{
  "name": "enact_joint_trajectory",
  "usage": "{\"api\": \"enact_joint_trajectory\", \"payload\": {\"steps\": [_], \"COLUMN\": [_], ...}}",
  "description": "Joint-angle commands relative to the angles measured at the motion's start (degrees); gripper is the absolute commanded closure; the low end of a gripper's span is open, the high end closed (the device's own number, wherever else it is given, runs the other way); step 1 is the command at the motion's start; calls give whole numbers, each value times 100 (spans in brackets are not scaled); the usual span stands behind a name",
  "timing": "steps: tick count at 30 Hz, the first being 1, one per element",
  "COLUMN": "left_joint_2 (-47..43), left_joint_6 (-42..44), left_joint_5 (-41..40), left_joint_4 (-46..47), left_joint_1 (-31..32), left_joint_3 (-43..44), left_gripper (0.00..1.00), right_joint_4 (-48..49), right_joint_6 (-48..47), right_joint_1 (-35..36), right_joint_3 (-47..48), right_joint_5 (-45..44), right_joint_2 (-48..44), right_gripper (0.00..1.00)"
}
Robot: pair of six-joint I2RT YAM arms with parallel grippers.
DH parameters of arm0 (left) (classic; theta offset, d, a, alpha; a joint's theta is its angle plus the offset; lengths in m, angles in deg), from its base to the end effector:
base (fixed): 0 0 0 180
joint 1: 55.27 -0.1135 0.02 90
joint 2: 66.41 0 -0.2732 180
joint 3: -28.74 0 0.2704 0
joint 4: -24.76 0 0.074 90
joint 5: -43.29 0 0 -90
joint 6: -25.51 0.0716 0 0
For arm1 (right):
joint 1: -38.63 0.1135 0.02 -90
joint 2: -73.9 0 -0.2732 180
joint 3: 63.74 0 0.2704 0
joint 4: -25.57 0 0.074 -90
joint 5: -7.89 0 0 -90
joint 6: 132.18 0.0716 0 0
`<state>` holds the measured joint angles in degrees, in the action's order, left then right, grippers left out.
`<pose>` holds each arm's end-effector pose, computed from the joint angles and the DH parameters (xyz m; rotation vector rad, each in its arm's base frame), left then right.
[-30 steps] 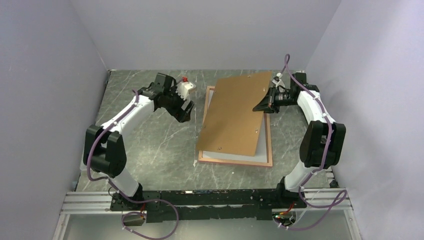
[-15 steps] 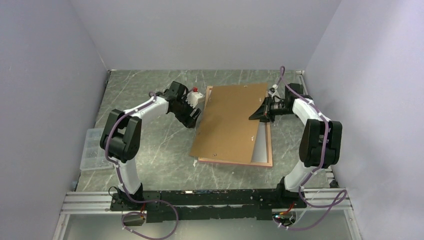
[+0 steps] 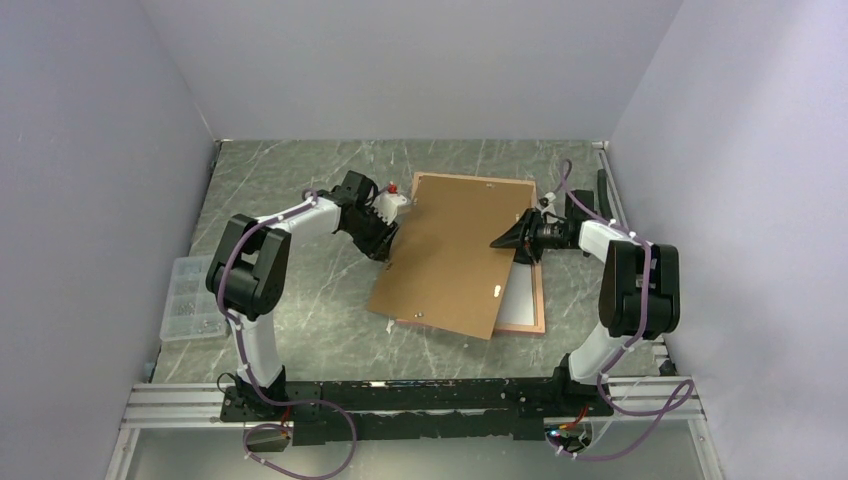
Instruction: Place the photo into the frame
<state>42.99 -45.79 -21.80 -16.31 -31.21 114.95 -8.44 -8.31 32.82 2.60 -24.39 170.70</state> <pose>0.3709 -0.1986 0.1396 1.0908 2.4193 -0.6131 0.3382 0.0264 0.1464 0.5692 2.5209 1.5120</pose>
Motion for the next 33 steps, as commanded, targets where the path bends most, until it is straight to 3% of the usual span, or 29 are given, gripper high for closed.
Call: {"api": "enact_joint_trajectory", "payload": {"steps": [1, 11, 19, 23, 27, 31, 33], "left_joint_2": [-33, -289, -332, -303, -361, -499, -619], "left_joint_6": [-103, -227, -435, -526, -535, -509, -500], "left_joint_5": [424, 583, 862, 1030, 1094, 1078, 970], "left_joint_4": [-56, -185, -221, -255, -260, -391, -574], "left_joint_1": [16, 13, 20, 36, 55, 49, 26], "left_joint_3": [81, 25, 9, 22, 1, 107, 258], "left_gripper": [58, 66, 66, 66, 66, 63, 52], "right_joint_4": [765, 1099, 998, 900, 1612, 1396, 1125], "right_joint_6": [607, 1206, 688, 535, 757, 603, 501], "right_joint_1": [-11, -27, -24, -17, -21, -62, -185], "right_joint_3": [-126, -324, -437, -388, -639, -368, -133], "right_joint_5": [132, -141, -805, -1199, -1355, -1117, -765], "right_joint_2": [-538, -978, -1395, -1573, -1905, -1771, -1659], "right_gripper": [57, 59, 62, 71, 100, 100, 100]}}
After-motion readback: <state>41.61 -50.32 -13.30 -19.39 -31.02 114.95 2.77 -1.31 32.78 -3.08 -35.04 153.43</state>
